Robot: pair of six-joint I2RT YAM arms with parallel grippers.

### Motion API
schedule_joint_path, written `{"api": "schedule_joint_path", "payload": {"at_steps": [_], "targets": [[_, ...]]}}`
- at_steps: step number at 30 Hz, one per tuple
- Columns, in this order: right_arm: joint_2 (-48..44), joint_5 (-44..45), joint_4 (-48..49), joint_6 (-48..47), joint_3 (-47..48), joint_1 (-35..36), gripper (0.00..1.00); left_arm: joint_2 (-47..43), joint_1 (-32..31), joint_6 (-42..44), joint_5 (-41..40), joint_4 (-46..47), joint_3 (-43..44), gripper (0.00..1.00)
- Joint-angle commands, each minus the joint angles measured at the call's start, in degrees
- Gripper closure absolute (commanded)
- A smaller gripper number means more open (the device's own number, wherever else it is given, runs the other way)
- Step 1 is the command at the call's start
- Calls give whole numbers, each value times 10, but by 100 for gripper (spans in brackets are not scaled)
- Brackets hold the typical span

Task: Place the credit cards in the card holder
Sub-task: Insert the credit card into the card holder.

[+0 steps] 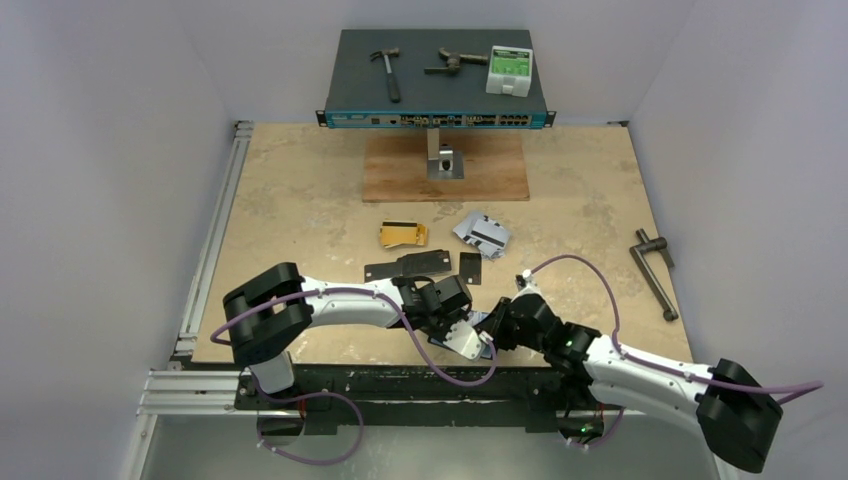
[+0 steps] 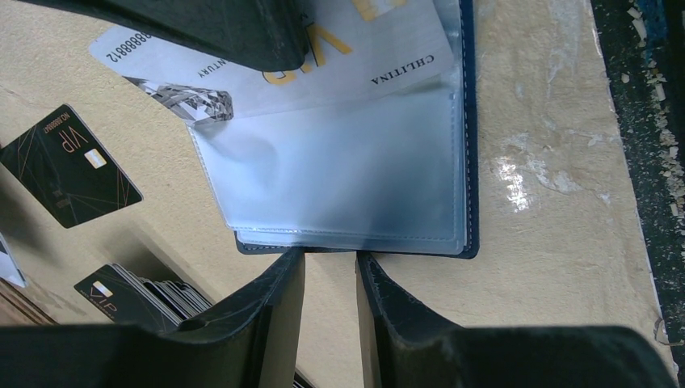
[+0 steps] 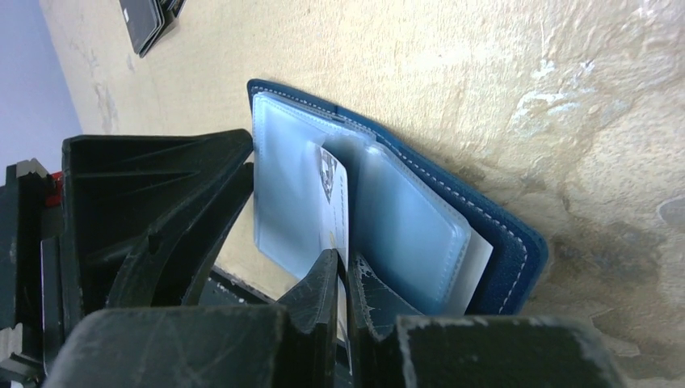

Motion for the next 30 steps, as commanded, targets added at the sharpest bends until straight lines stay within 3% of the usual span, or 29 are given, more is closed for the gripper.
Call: {"api": "schedule_joint_path", "payload": {"at_steps": [1,6,14,21,30], "targets": [[35,61,-55,-18,10,-1,96,14,-1,0,46,4,5,71],[45,70,-37,-18,7,-1,95,14,-1,-1,48,2,2,71],[80,50,-16,-20,13,6,79,15,-1,-5,48,3,2,71],[82,59,-74,-24,45,23,65,12,-1,-8,46,5,-3,72],[163,61,-136,-37,110,63,63,8,-1,-18,44,8,-1,73]]}}
